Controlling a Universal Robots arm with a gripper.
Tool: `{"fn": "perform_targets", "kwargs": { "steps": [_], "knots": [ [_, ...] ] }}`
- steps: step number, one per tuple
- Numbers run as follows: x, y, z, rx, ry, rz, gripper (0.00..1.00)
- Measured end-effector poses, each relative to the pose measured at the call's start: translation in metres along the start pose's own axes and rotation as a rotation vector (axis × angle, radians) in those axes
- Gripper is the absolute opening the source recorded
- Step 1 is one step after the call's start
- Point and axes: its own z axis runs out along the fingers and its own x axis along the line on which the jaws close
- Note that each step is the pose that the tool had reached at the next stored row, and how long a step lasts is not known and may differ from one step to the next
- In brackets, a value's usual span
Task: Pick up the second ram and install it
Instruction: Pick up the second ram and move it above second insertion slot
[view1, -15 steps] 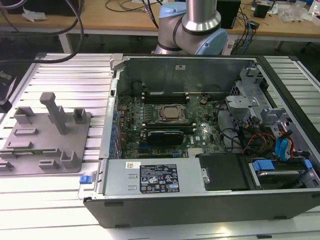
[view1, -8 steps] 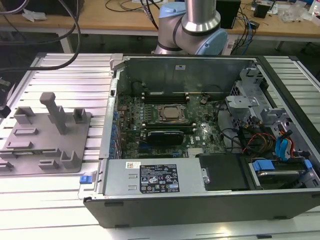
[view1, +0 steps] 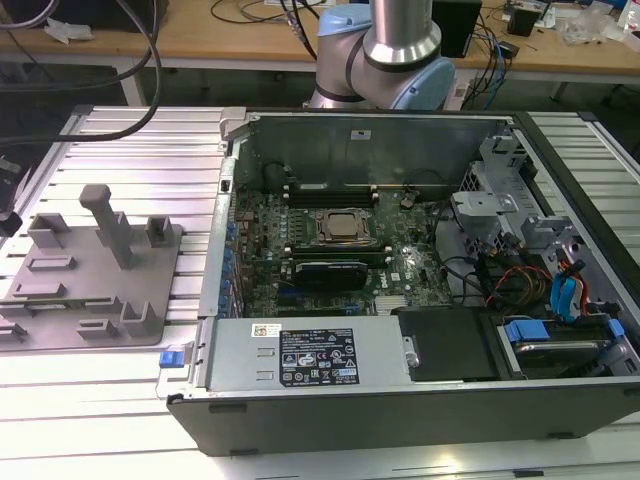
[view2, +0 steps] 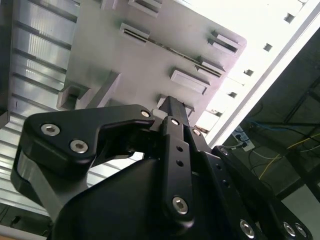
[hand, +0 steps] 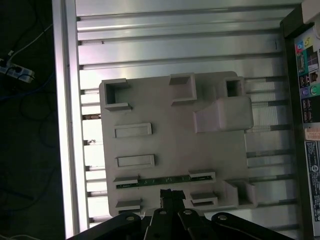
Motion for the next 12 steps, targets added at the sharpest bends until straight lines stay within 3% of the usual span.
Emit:
{"fn": "perform_targets", "kwargs": {
  "steps": [9,12],
  "knots": [
    [0.0002,0.0,0.001,-0.0003,0.0004,-0.01,0.08],
    [0.0002,-0.0001,0.0019,-0.0029,0.0049,-0.109,0.08]
  ]
}}
